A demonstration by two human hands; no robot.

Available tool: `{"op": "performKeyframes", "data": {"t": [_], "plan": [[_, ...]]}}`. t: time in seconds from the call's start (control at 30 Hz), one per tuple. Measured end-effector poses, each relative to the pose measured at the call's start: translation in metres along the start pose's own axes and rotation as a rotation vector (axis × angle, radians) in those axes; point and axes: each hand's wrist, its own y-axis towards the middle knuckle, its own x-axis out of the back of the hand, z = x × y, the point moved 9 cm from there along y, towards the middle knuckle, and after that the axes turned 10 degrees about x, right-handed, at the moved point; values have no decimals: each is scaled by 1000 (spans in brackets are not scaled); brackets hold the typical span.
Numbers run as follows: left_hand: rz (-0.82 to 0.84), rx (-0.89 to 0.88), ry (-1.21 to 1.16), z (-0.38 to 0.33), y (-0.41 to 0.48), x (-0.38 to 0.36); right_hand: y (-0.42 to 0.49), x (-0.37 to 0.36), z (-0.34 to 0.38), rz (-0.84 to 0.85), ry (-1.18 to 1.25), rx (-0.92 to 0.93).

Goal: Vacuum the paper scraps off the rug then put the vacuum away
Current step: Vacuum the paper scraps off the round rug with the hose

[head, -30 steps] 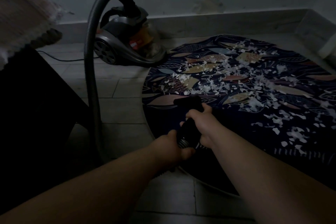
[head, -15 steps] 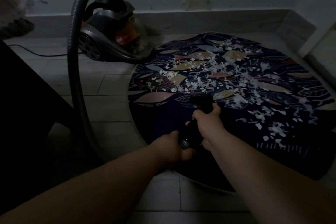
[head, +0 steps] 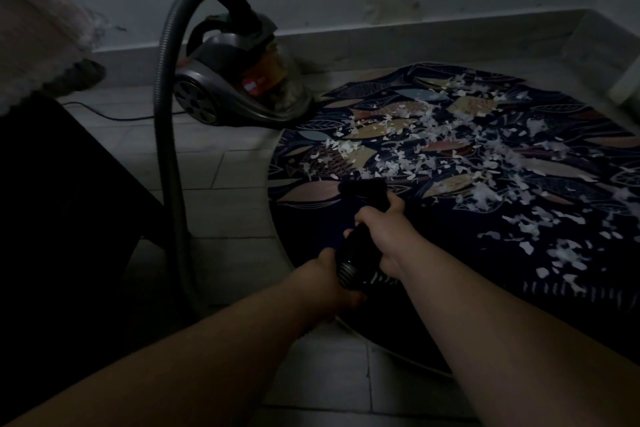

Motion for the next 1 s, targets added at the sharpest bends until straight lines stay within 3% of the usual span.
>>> {"op": "performKeyframes", "data": {"t": [0.27, 0.5, 1.0], "plan": [[-8, 21, -11, 11, -5, 8, 1, -22, -6, 67, 1, -10], [47, -84, 162, -29, -3, -15, -8, 36, 4, -88, -8, -3], [176, -304, 230, -107, -2, -84, -29, 162, 6, -426, -15, 6]]}}
